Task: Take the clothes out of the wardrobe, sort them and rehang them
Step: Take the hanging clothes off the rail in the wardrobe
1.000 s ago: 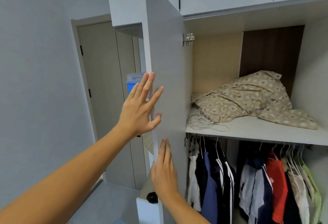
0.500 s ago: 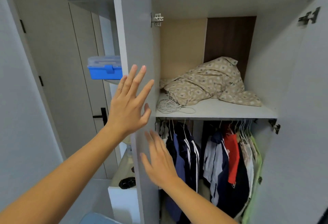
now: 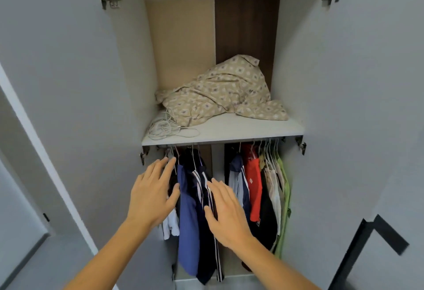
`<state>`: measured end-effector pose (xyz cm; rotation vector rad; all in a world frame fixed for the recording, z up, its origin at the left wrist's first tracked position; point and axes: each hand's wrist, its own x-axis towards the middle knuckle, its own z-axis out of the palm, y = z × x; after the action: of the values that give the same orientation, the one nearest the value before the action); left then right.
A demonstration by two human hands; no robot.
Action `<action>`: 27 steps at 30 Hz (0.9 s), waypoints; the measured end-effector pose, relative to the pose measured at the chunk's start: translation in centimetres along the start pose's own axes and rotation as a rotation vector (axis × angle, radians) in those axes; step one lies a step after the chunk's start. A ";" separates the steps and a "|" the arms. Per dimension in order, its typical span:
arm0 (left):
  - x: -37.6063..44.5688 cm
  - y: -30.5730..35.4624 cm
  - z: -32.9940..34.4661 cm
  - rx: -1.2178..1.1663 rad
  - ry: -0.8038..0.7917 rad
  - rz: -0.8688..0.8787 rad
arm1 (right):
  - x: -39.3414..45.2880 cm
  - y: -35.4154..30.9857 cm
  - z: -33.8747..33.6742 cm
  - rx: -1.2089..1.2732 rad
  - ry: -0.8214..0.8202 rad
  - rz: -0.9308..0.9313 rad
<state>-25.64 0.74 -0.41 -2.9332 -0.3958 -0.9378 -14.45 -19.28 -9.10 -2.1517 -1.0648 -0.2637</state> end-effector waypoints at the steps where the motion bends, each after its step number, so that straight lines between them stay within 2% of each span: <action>1: -0.3 0.8 1.4 -0.007 -0.030 -0.016 | -0.2 1.6 -0.8 -0.002 -0.005 0.015; 5: -1.5 3.6 6.4 -0.023 -0.186 -0.073 | -0.4 6.9 -3.4 -0.022 0.000 0.077; 10: -1.3 6.0 10.5 -0.021 -0.356 -0.161 | 1.0 11.2 -3.4 -0.003 -0.015 0.160; 15: 1.7 5.7 15.6 -0.020 -0.402 -0.184 | 4.7 14.1 -1.2 -0.002 -0.015 0.199; 27: 13.6 1.4 34.0 -0.281 -0.575 -0.284 | 15.8 24.1 5.7 -0.177 -0.139 0.379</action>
<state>4.66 6.35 -20.29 -3.4370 -0.7707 -0.1353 13.25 -15.61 -18.15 -2.5091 -0.7059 -0.0312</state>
